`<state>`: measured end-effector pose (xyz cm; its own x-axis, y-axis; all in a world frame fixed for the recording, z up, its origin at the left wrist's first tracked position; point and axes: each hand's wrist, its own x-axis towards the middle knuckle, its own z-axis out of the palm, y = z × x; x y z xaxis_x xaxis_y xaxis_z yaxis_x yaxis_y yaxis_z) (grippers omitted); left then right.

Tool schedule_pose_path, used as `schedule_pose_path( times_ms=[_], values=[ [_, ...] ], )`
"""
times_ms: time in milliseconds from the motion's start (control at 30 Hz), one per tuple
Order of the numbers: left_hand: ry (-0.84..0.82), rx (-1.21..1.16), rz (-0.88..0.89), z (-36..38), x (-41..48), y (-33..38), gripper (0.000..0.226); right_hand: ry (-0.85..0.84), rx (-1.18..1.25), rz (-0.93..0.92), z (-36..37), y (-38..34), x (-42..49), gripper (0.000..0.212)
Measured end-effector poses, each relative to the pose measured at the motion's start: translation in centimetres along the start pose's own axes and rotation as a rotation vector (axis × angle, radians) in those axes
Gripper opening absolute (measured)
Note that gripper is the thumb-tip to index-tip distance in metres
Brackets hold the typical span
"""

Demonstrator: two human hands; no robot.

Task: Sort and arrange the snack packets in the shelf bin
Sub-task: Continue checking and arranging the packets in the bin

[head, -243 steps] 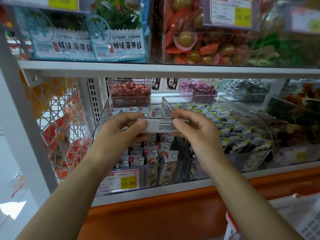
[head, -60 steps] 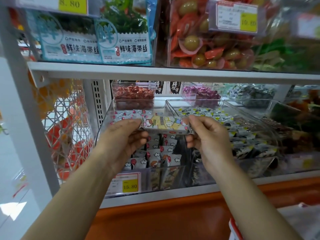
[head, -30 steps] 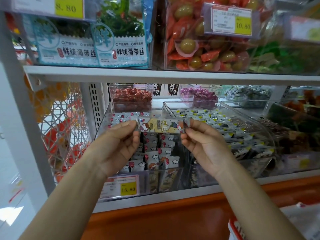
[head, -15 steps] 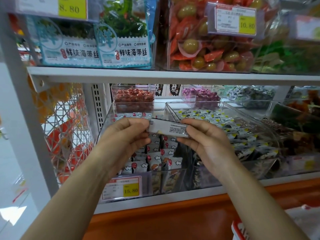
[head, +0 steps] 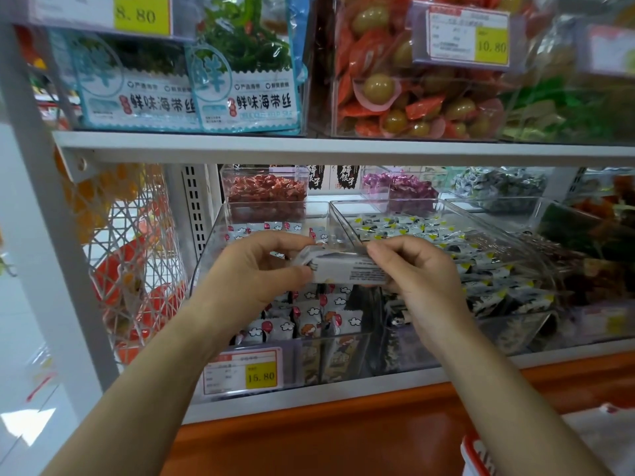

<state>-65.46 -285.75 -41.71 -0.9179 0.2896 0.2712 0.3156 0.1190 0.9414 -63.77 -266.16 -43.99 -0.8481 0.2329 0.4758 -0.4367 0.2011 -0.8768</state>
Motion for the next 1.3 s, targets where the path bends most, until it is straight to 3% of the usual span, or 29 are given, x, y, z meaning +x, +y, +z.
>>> schedule_pose_path(
  times_ms=[133, 300, 467, 800, 933, 1133, 1300],
  values=[
    [-0.012, 0.066, 0.007, 0.4, -0.1, 0.2, 0.012, 0.031, -0.107, -0.086, 0.0, 0.0, 0.0, 0.015],
    [0.062, 0.307, 0.088, 0.7, 0.1, 0.1, 0.021, -0.009, -0.18, -0.15, 0.6, -0.2, -0.3, 0.013],
    [0.001, 0.25, 0.067, -0.4, 0.4, 0.3, 0.023, -0.041, -0.185, -0.154, 0.7, -0.5, -0.5, 0.016],
    [0.034, 0.263, 0.077, -1.3, 0.5, -0.1, 0.028, -0.047, -0.164, -0.141, 1.2, -0.2, -0.6, 0.014],
    [-0.066, 0.248, 0.03, -1.0, 0.5, -0.2, 0.037, -0.006, -0.18, -0.148, 1.1, 0.0, -0.5, 0.016],
    [-0.042, 0.285, 0.046, -1.4, 0.6, -0.6, 0.014, -0.253, -0.025, 0.073, -0.3, -0.6, 0.2, 0.017],
    [-0.045, 0.279, 0.071, -1.1, 0.6, -0.6, 0.014, -0.262, 0.019, 0.151, -1.1, -0.5, 0.5, 0.015]
  ],
)
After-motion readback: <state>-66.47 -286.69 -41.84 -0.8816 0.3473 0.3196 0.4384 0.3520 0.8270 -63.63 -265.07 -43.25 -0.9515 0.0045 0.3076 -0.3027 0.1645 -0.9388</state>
